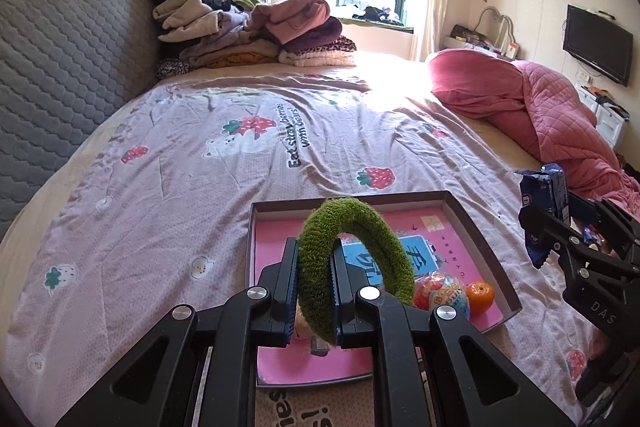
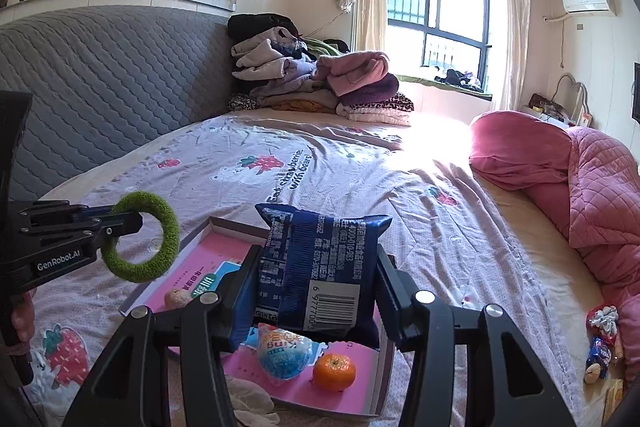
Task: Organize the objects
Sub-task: 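Carry the packet with the right gripper while the left carries the ring over the tray, then lower the ring onto the pink book and open the left gripper while the right releases the packet, then withdraw both grippers from the tray toward the loose orange and cloth bag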
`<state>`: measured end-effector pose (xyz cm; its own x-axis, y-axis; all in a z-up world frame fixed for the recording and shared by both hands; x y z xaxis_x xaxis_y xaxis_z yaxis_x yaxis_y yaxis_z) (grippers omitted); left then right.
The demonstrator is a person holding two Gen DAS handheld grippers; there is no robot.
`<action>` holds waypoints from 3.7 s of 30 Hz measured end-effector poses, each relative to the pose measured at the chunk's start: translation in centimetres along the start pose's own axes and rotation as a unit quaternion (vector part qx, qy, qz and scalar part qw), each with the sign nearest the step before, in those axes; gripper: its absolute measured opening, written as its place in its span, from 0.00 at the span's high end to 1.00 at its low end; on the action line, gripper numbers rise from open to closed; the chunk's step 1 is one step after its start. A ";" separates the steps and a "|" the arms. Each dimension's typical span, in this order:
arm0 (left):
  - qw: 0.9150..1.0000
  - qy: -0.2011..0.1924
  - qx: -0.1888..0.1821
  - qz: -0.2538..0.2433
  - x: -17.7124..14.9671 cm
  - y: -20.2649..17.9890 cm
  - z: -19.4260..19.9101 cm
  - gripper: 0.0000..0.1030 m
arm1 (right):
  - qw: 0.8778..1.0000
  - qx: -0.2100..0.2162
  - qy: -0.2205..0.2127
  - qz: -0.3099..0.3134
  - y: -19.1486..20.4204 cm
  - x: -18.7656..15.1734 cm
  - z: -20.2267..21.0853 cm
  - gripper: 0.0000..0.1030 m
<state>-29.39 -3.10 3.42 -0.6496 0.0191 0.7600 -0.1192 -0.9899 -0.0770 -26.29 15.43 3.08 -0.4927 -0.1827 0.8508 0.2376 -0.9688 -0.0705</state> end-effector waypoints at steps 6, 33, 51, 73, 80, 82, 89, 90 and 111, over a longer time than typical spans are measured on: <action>1.000 0.021 0.006 0.010 -0.2 1.2 -3.9 0.87 | 0.999 -0.006 0.037 -0.018 -2.2 -1.5 -4.5 0.50; 0.995 0.100 0.008 0.015 -4.0 2.9 -11.9 0.78 | 0.990 -0.024 0.136 -0.017 -3.5 -6.1 -11.9 0.49; 0.995 0.096 0.002 0.033 -3.4 3.4 -11.3 0.58 | 0.990 -0.040 0.133 -0.021 -4.1 -5.5 -11.5 0.48; 0.999 0.044 0.012 0.019 -2.1 1.3 -4.8 0.39 | 0.995 -0.008 0.086 -0.043 -2.7 -2.6 -6.3 0.47; 0.999 0.033 0.016 0.015 -2.2 0.5 -2.6 0.34 | 0.996 0.000 0.074 -0.056 -2.9 -2.1 -4.3 0.45; 0.999 0.030 0.017 0.014 -2.3 0.4 -1.9 0.34 | 0.996 0.003 0.069 -0.061 -2.8 -2.0 -3.6 0.45; 1.000 0.018 0.014 0.013 -2.3 -0.2 0.3 0.28 | 0.997 0.019 0.044 -0.064 -1.9 -1.2 -1.0 0.43; 1.000 0.016 0.016 0.012 -2.3 -0.2 0.6 0.28 | 0.997 0.021 0.040 -0.064 -1.8 -1.1 -0.6 0.43; 1.000 -0.021 0.017 0.002 -4.1 -1.5 6.8 0.27 | 0.996 0.030 -0.006 -0.087 -2.1 -2.3 6.2 0.39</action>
<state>-21.45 -2.65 4.82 -0.6175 0.0107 0.7865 -0.0907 -0.9942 -0.0577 -20.48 18.92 4.52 -0.5209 -0.0116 0.8536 0.1997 -0.9738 0.1087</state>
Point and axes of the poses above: each gripper's, at about its wrist camera, not at the fingertips, and z roughly against the way its jaws point, y to its left, x to its top, the point moved 1 cm from there along -z, roughly the way its jaws point, and after that the axes turned 1 degree about y, right-handed, at the moved point
